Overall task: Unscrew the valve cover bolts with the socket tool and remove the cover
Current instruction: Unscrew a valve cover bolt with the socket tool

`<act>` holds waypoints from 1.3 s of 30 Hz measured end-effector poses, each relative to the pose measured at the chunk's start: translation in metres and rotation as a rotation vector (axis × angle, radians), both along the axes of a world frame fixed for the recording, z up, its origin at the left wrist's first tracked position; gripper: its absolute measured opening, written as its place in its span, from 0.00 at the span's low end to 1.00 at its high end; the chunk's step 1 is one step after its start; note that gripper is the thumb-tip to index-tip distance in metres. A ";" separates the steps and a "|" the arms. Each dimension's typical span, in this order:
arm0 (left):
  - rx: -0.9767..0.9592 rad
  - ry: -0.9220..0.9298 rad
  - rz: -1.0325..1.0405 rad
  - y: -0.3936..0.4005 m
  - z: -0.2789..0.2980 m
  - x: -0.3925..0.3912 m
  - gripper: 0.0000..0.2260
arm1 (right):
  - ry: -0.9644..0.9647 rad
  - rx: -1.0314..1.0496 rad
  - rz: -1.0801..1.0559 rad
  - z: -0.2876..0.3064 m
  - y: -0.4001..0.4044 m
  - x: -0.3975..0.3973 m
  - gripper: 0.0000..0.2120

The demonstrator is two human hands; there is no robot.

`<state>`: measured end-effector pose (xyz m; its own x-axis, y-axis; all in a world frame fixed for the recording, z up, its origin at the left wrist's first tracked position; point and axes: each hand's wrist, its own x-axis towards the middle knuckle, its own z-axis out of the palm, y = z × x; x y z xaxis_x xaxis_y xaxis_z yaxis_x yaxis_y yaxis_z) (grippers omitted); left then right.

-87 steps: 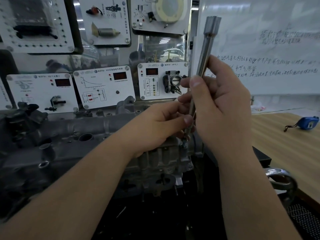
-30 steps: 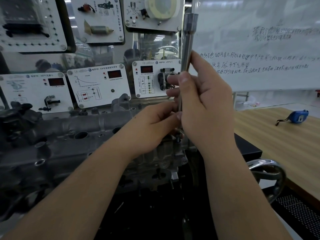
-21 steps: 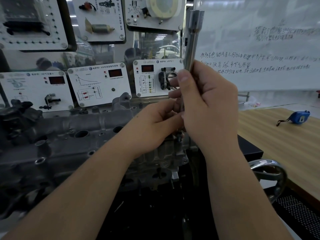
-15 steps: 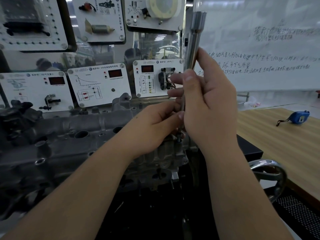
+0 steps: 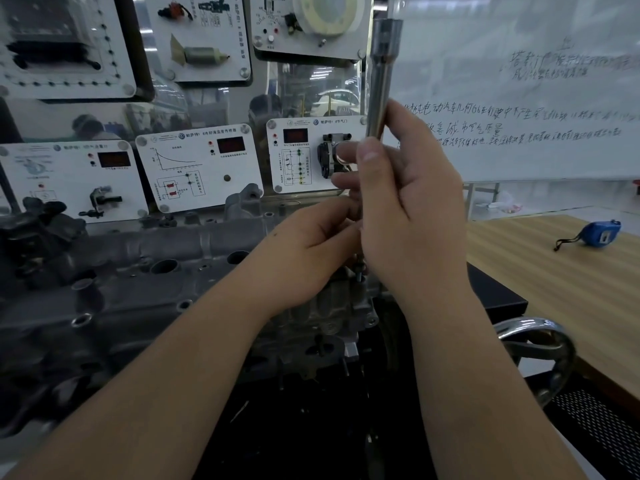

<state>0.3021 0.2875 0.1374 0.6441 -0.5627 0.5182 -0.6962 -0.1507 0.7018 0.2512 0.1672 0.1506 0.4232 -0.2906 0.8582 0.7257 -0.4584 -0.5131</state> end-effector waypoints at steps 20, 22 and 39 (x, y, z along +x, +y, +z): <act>-0.014 0.012 -0.007 -0.001 0.000 0.000 0.09 | -0.057 0.021 -0.101 -0.001 0.001 0.000 0.08; -0.013 0.002 -0.008 -0.001 0.000 0.000 0.08 | -0.042 0.033 -0.090 -0.001 0.002 0.000 0.10; -0.010 0.007 -0.021 0.001 0.000 0.000 0.16 | -0.039 0.076 -0.021 -0.004 0.003 0.001 0.20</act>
